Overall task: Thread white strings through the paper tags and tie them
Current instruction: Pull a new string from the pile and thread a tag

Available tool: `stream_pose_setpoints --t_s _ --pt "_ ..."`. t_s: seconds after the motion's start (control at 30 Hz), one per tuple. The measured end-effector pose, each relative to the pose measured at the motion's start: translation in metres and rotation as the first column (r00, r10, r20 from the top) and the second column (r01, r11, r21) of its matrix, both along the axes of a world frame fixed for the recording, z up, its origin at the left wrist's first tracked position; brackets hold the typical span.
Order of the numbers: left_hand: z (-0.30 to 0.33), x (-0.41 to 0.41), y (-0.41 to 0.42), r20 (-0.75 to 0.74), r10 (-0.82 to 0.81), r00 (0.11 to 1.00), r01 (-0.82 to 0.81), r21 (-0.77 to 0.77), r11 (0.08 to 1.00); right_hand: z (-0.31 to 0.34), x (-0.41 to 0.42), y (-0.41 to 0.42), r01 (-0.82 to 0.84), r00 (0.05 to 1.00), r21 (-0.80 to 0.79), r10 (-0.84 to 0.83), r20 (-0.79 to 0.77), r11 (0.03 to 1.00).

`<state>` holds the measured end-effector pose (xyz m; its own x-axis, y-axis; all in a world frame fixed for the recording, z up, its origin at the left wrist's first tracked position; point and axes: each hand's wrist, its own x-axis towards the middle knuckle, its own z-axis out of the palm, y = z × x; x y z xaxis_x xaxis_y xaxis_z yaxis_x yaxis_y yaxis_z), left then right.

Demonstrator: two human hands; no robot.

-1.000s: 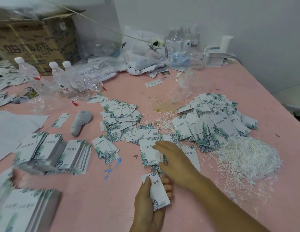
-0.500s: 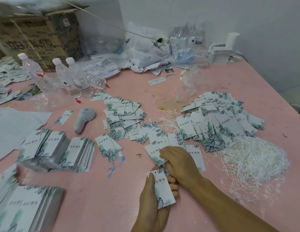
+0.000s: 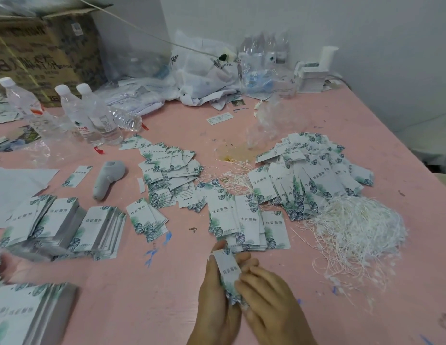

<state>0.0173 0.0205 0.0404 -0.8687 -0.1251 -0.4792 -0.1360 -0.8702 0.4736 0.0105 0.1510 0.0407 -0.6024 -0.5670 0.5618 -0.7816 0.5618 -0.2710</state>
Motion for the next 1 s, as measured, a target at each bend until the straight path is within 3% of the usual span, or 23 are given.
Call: stream_pose_setpoints --t_s 0.17,0.23,0.27,0.33,0.4,0.47,0.63,0.83,0.9,1.0 --pt "-0.003 -0.003 0.005 -0.04 -0.004 0.999 0.001 -0.073 0.997 0.002 0.003 0.004 0.011 0.997 0.022 -0.013 0.076 1.0" --pt "-0.004 -0.005 0.005 -0.034 0.009 0.999 -0.011 -0.059 0.998 0.001 0.003 0.012 -0.032 0.982 -0.065 0.044 0.185 0.997" --pt "-0.004 -0.005 0.006 -0.033 0.015 0.999 -0.016 -0.031 0.999 0.001 0.0 0.019 0.012 0.968 -0.139 0.023 0.251 0.99" --pt "-0.004 -0.007 0.006 -0.019 0.023 1.0 -0.022 0.046 0.999 0.003 -0.013 0.038 0.273 0.907 -0.224 -0.173 0.383 0.936" --pt "-0.004 -0.008 0.004 0.004 0.006 1.0 -0.006 0.061 0.998 0.007 -0.032 0.061 0.502 0.789 -0.158 -0.375 0.487 0.85" --pt "-0.005 -0.008 0.002 0.01 -0.017 1.0 0.017 0.039 0.999 0.011 -0.052 0.081 0.58 0.701 -0.02 -0.487 0.521 0.814" --pt "-0.002 -0.007 0.004 0.017 -0.019 1.0 0.018 0.028 0.999 0.024 -0.083 0.089 0.542 0.607 0.295 -0.609 0.511 0.787" --pt "0.004 -0.007 0.004 0.041 -0.041 0.998 0.04 0.033 0.999 0.038 -0.095 0.078 0.467 0.6 0.427 -0.632 0.491 0.775" --pt "0.004 -0.007 0.003 0.04 -0.039 0.998 0.038 0.031 0.999 0.042 -0.094 0.078 0.453 0.571 0.332 -0.555 0.605 0.827" --pt "0.004 -0.007 0.003 0.033 -0.043 0.999 0.042 0.034 0.999 0.049 -0.088 0.082 0.554 0.513 -0.008 -0.335 0.79 0.832"
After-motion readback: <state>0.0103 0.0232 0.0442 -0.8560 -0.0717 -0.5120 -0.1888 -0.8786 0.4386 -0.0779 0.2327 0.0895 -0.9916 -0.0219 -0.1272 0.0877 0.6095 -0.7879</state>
